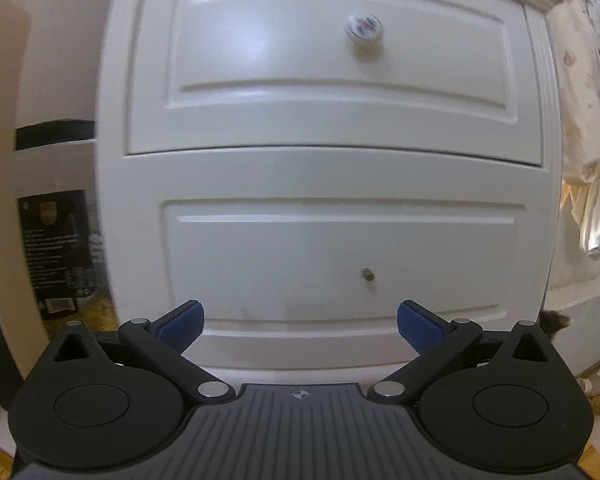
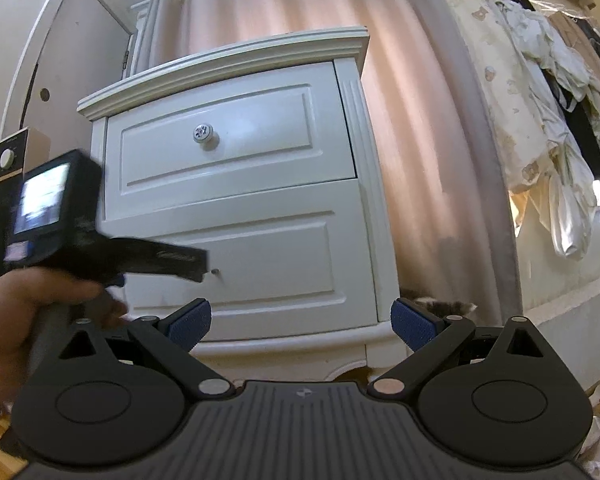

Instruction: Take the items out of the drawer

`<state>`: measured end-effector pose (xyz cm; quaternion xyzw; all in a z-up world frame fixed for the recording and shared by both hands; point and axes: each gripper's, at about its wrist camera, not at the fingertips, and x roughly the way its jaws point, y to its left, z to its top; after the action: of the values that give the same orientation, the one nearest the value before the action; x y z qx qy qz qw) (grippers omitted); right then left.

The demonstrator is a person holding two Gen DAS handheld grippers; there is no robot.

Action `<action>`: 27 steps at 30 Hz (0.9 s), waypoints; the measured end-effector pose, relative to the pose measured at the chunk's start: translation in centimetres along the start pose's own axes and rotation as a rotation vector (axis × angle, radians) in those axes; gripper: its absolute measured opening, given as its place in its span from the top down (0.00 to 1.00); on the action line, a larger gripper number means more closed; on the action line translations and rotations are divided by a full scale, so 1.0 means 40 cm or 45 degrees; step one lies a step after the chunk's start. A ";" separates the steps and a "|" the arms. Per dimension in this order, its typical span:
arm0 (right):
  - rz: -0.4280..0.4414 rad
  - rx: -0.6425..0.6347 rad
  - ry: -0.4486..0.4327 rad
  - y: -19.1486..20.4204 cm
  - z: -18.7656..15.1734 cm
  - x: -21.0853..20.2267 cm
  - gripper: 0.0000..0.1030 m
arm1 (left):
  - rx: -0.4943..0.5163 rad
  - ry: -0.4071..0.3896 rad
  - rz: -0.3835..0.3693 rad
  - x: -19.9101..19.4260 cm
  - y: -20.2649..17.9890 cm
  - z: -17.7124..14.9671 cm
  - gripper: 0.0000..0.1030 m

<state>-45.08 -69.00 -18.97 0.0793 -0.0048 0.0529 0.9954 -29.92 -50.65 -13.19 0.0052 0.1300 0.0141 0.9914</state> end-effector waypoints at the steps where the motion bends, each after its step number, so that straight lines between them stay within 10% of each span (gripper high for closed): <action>1: -0.003 -0.009 0.011 0.006 0.008 0.007 0.00 | 0.003 -0.001 0.001 -0.007 0.006 0.000 0.00; 27: -0.196 -0.098 0.358 0.194 0.134 0.106 0.00 | -0.032 -0.078 0.031 -0.339 0.192 -0.005 0.00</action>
<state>-41.68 -61.80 -12.37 0.0330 0.1385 -0.0131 0.9897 -43.26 -43.38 -9.78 -0.0051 0.0994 0.0275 0.9946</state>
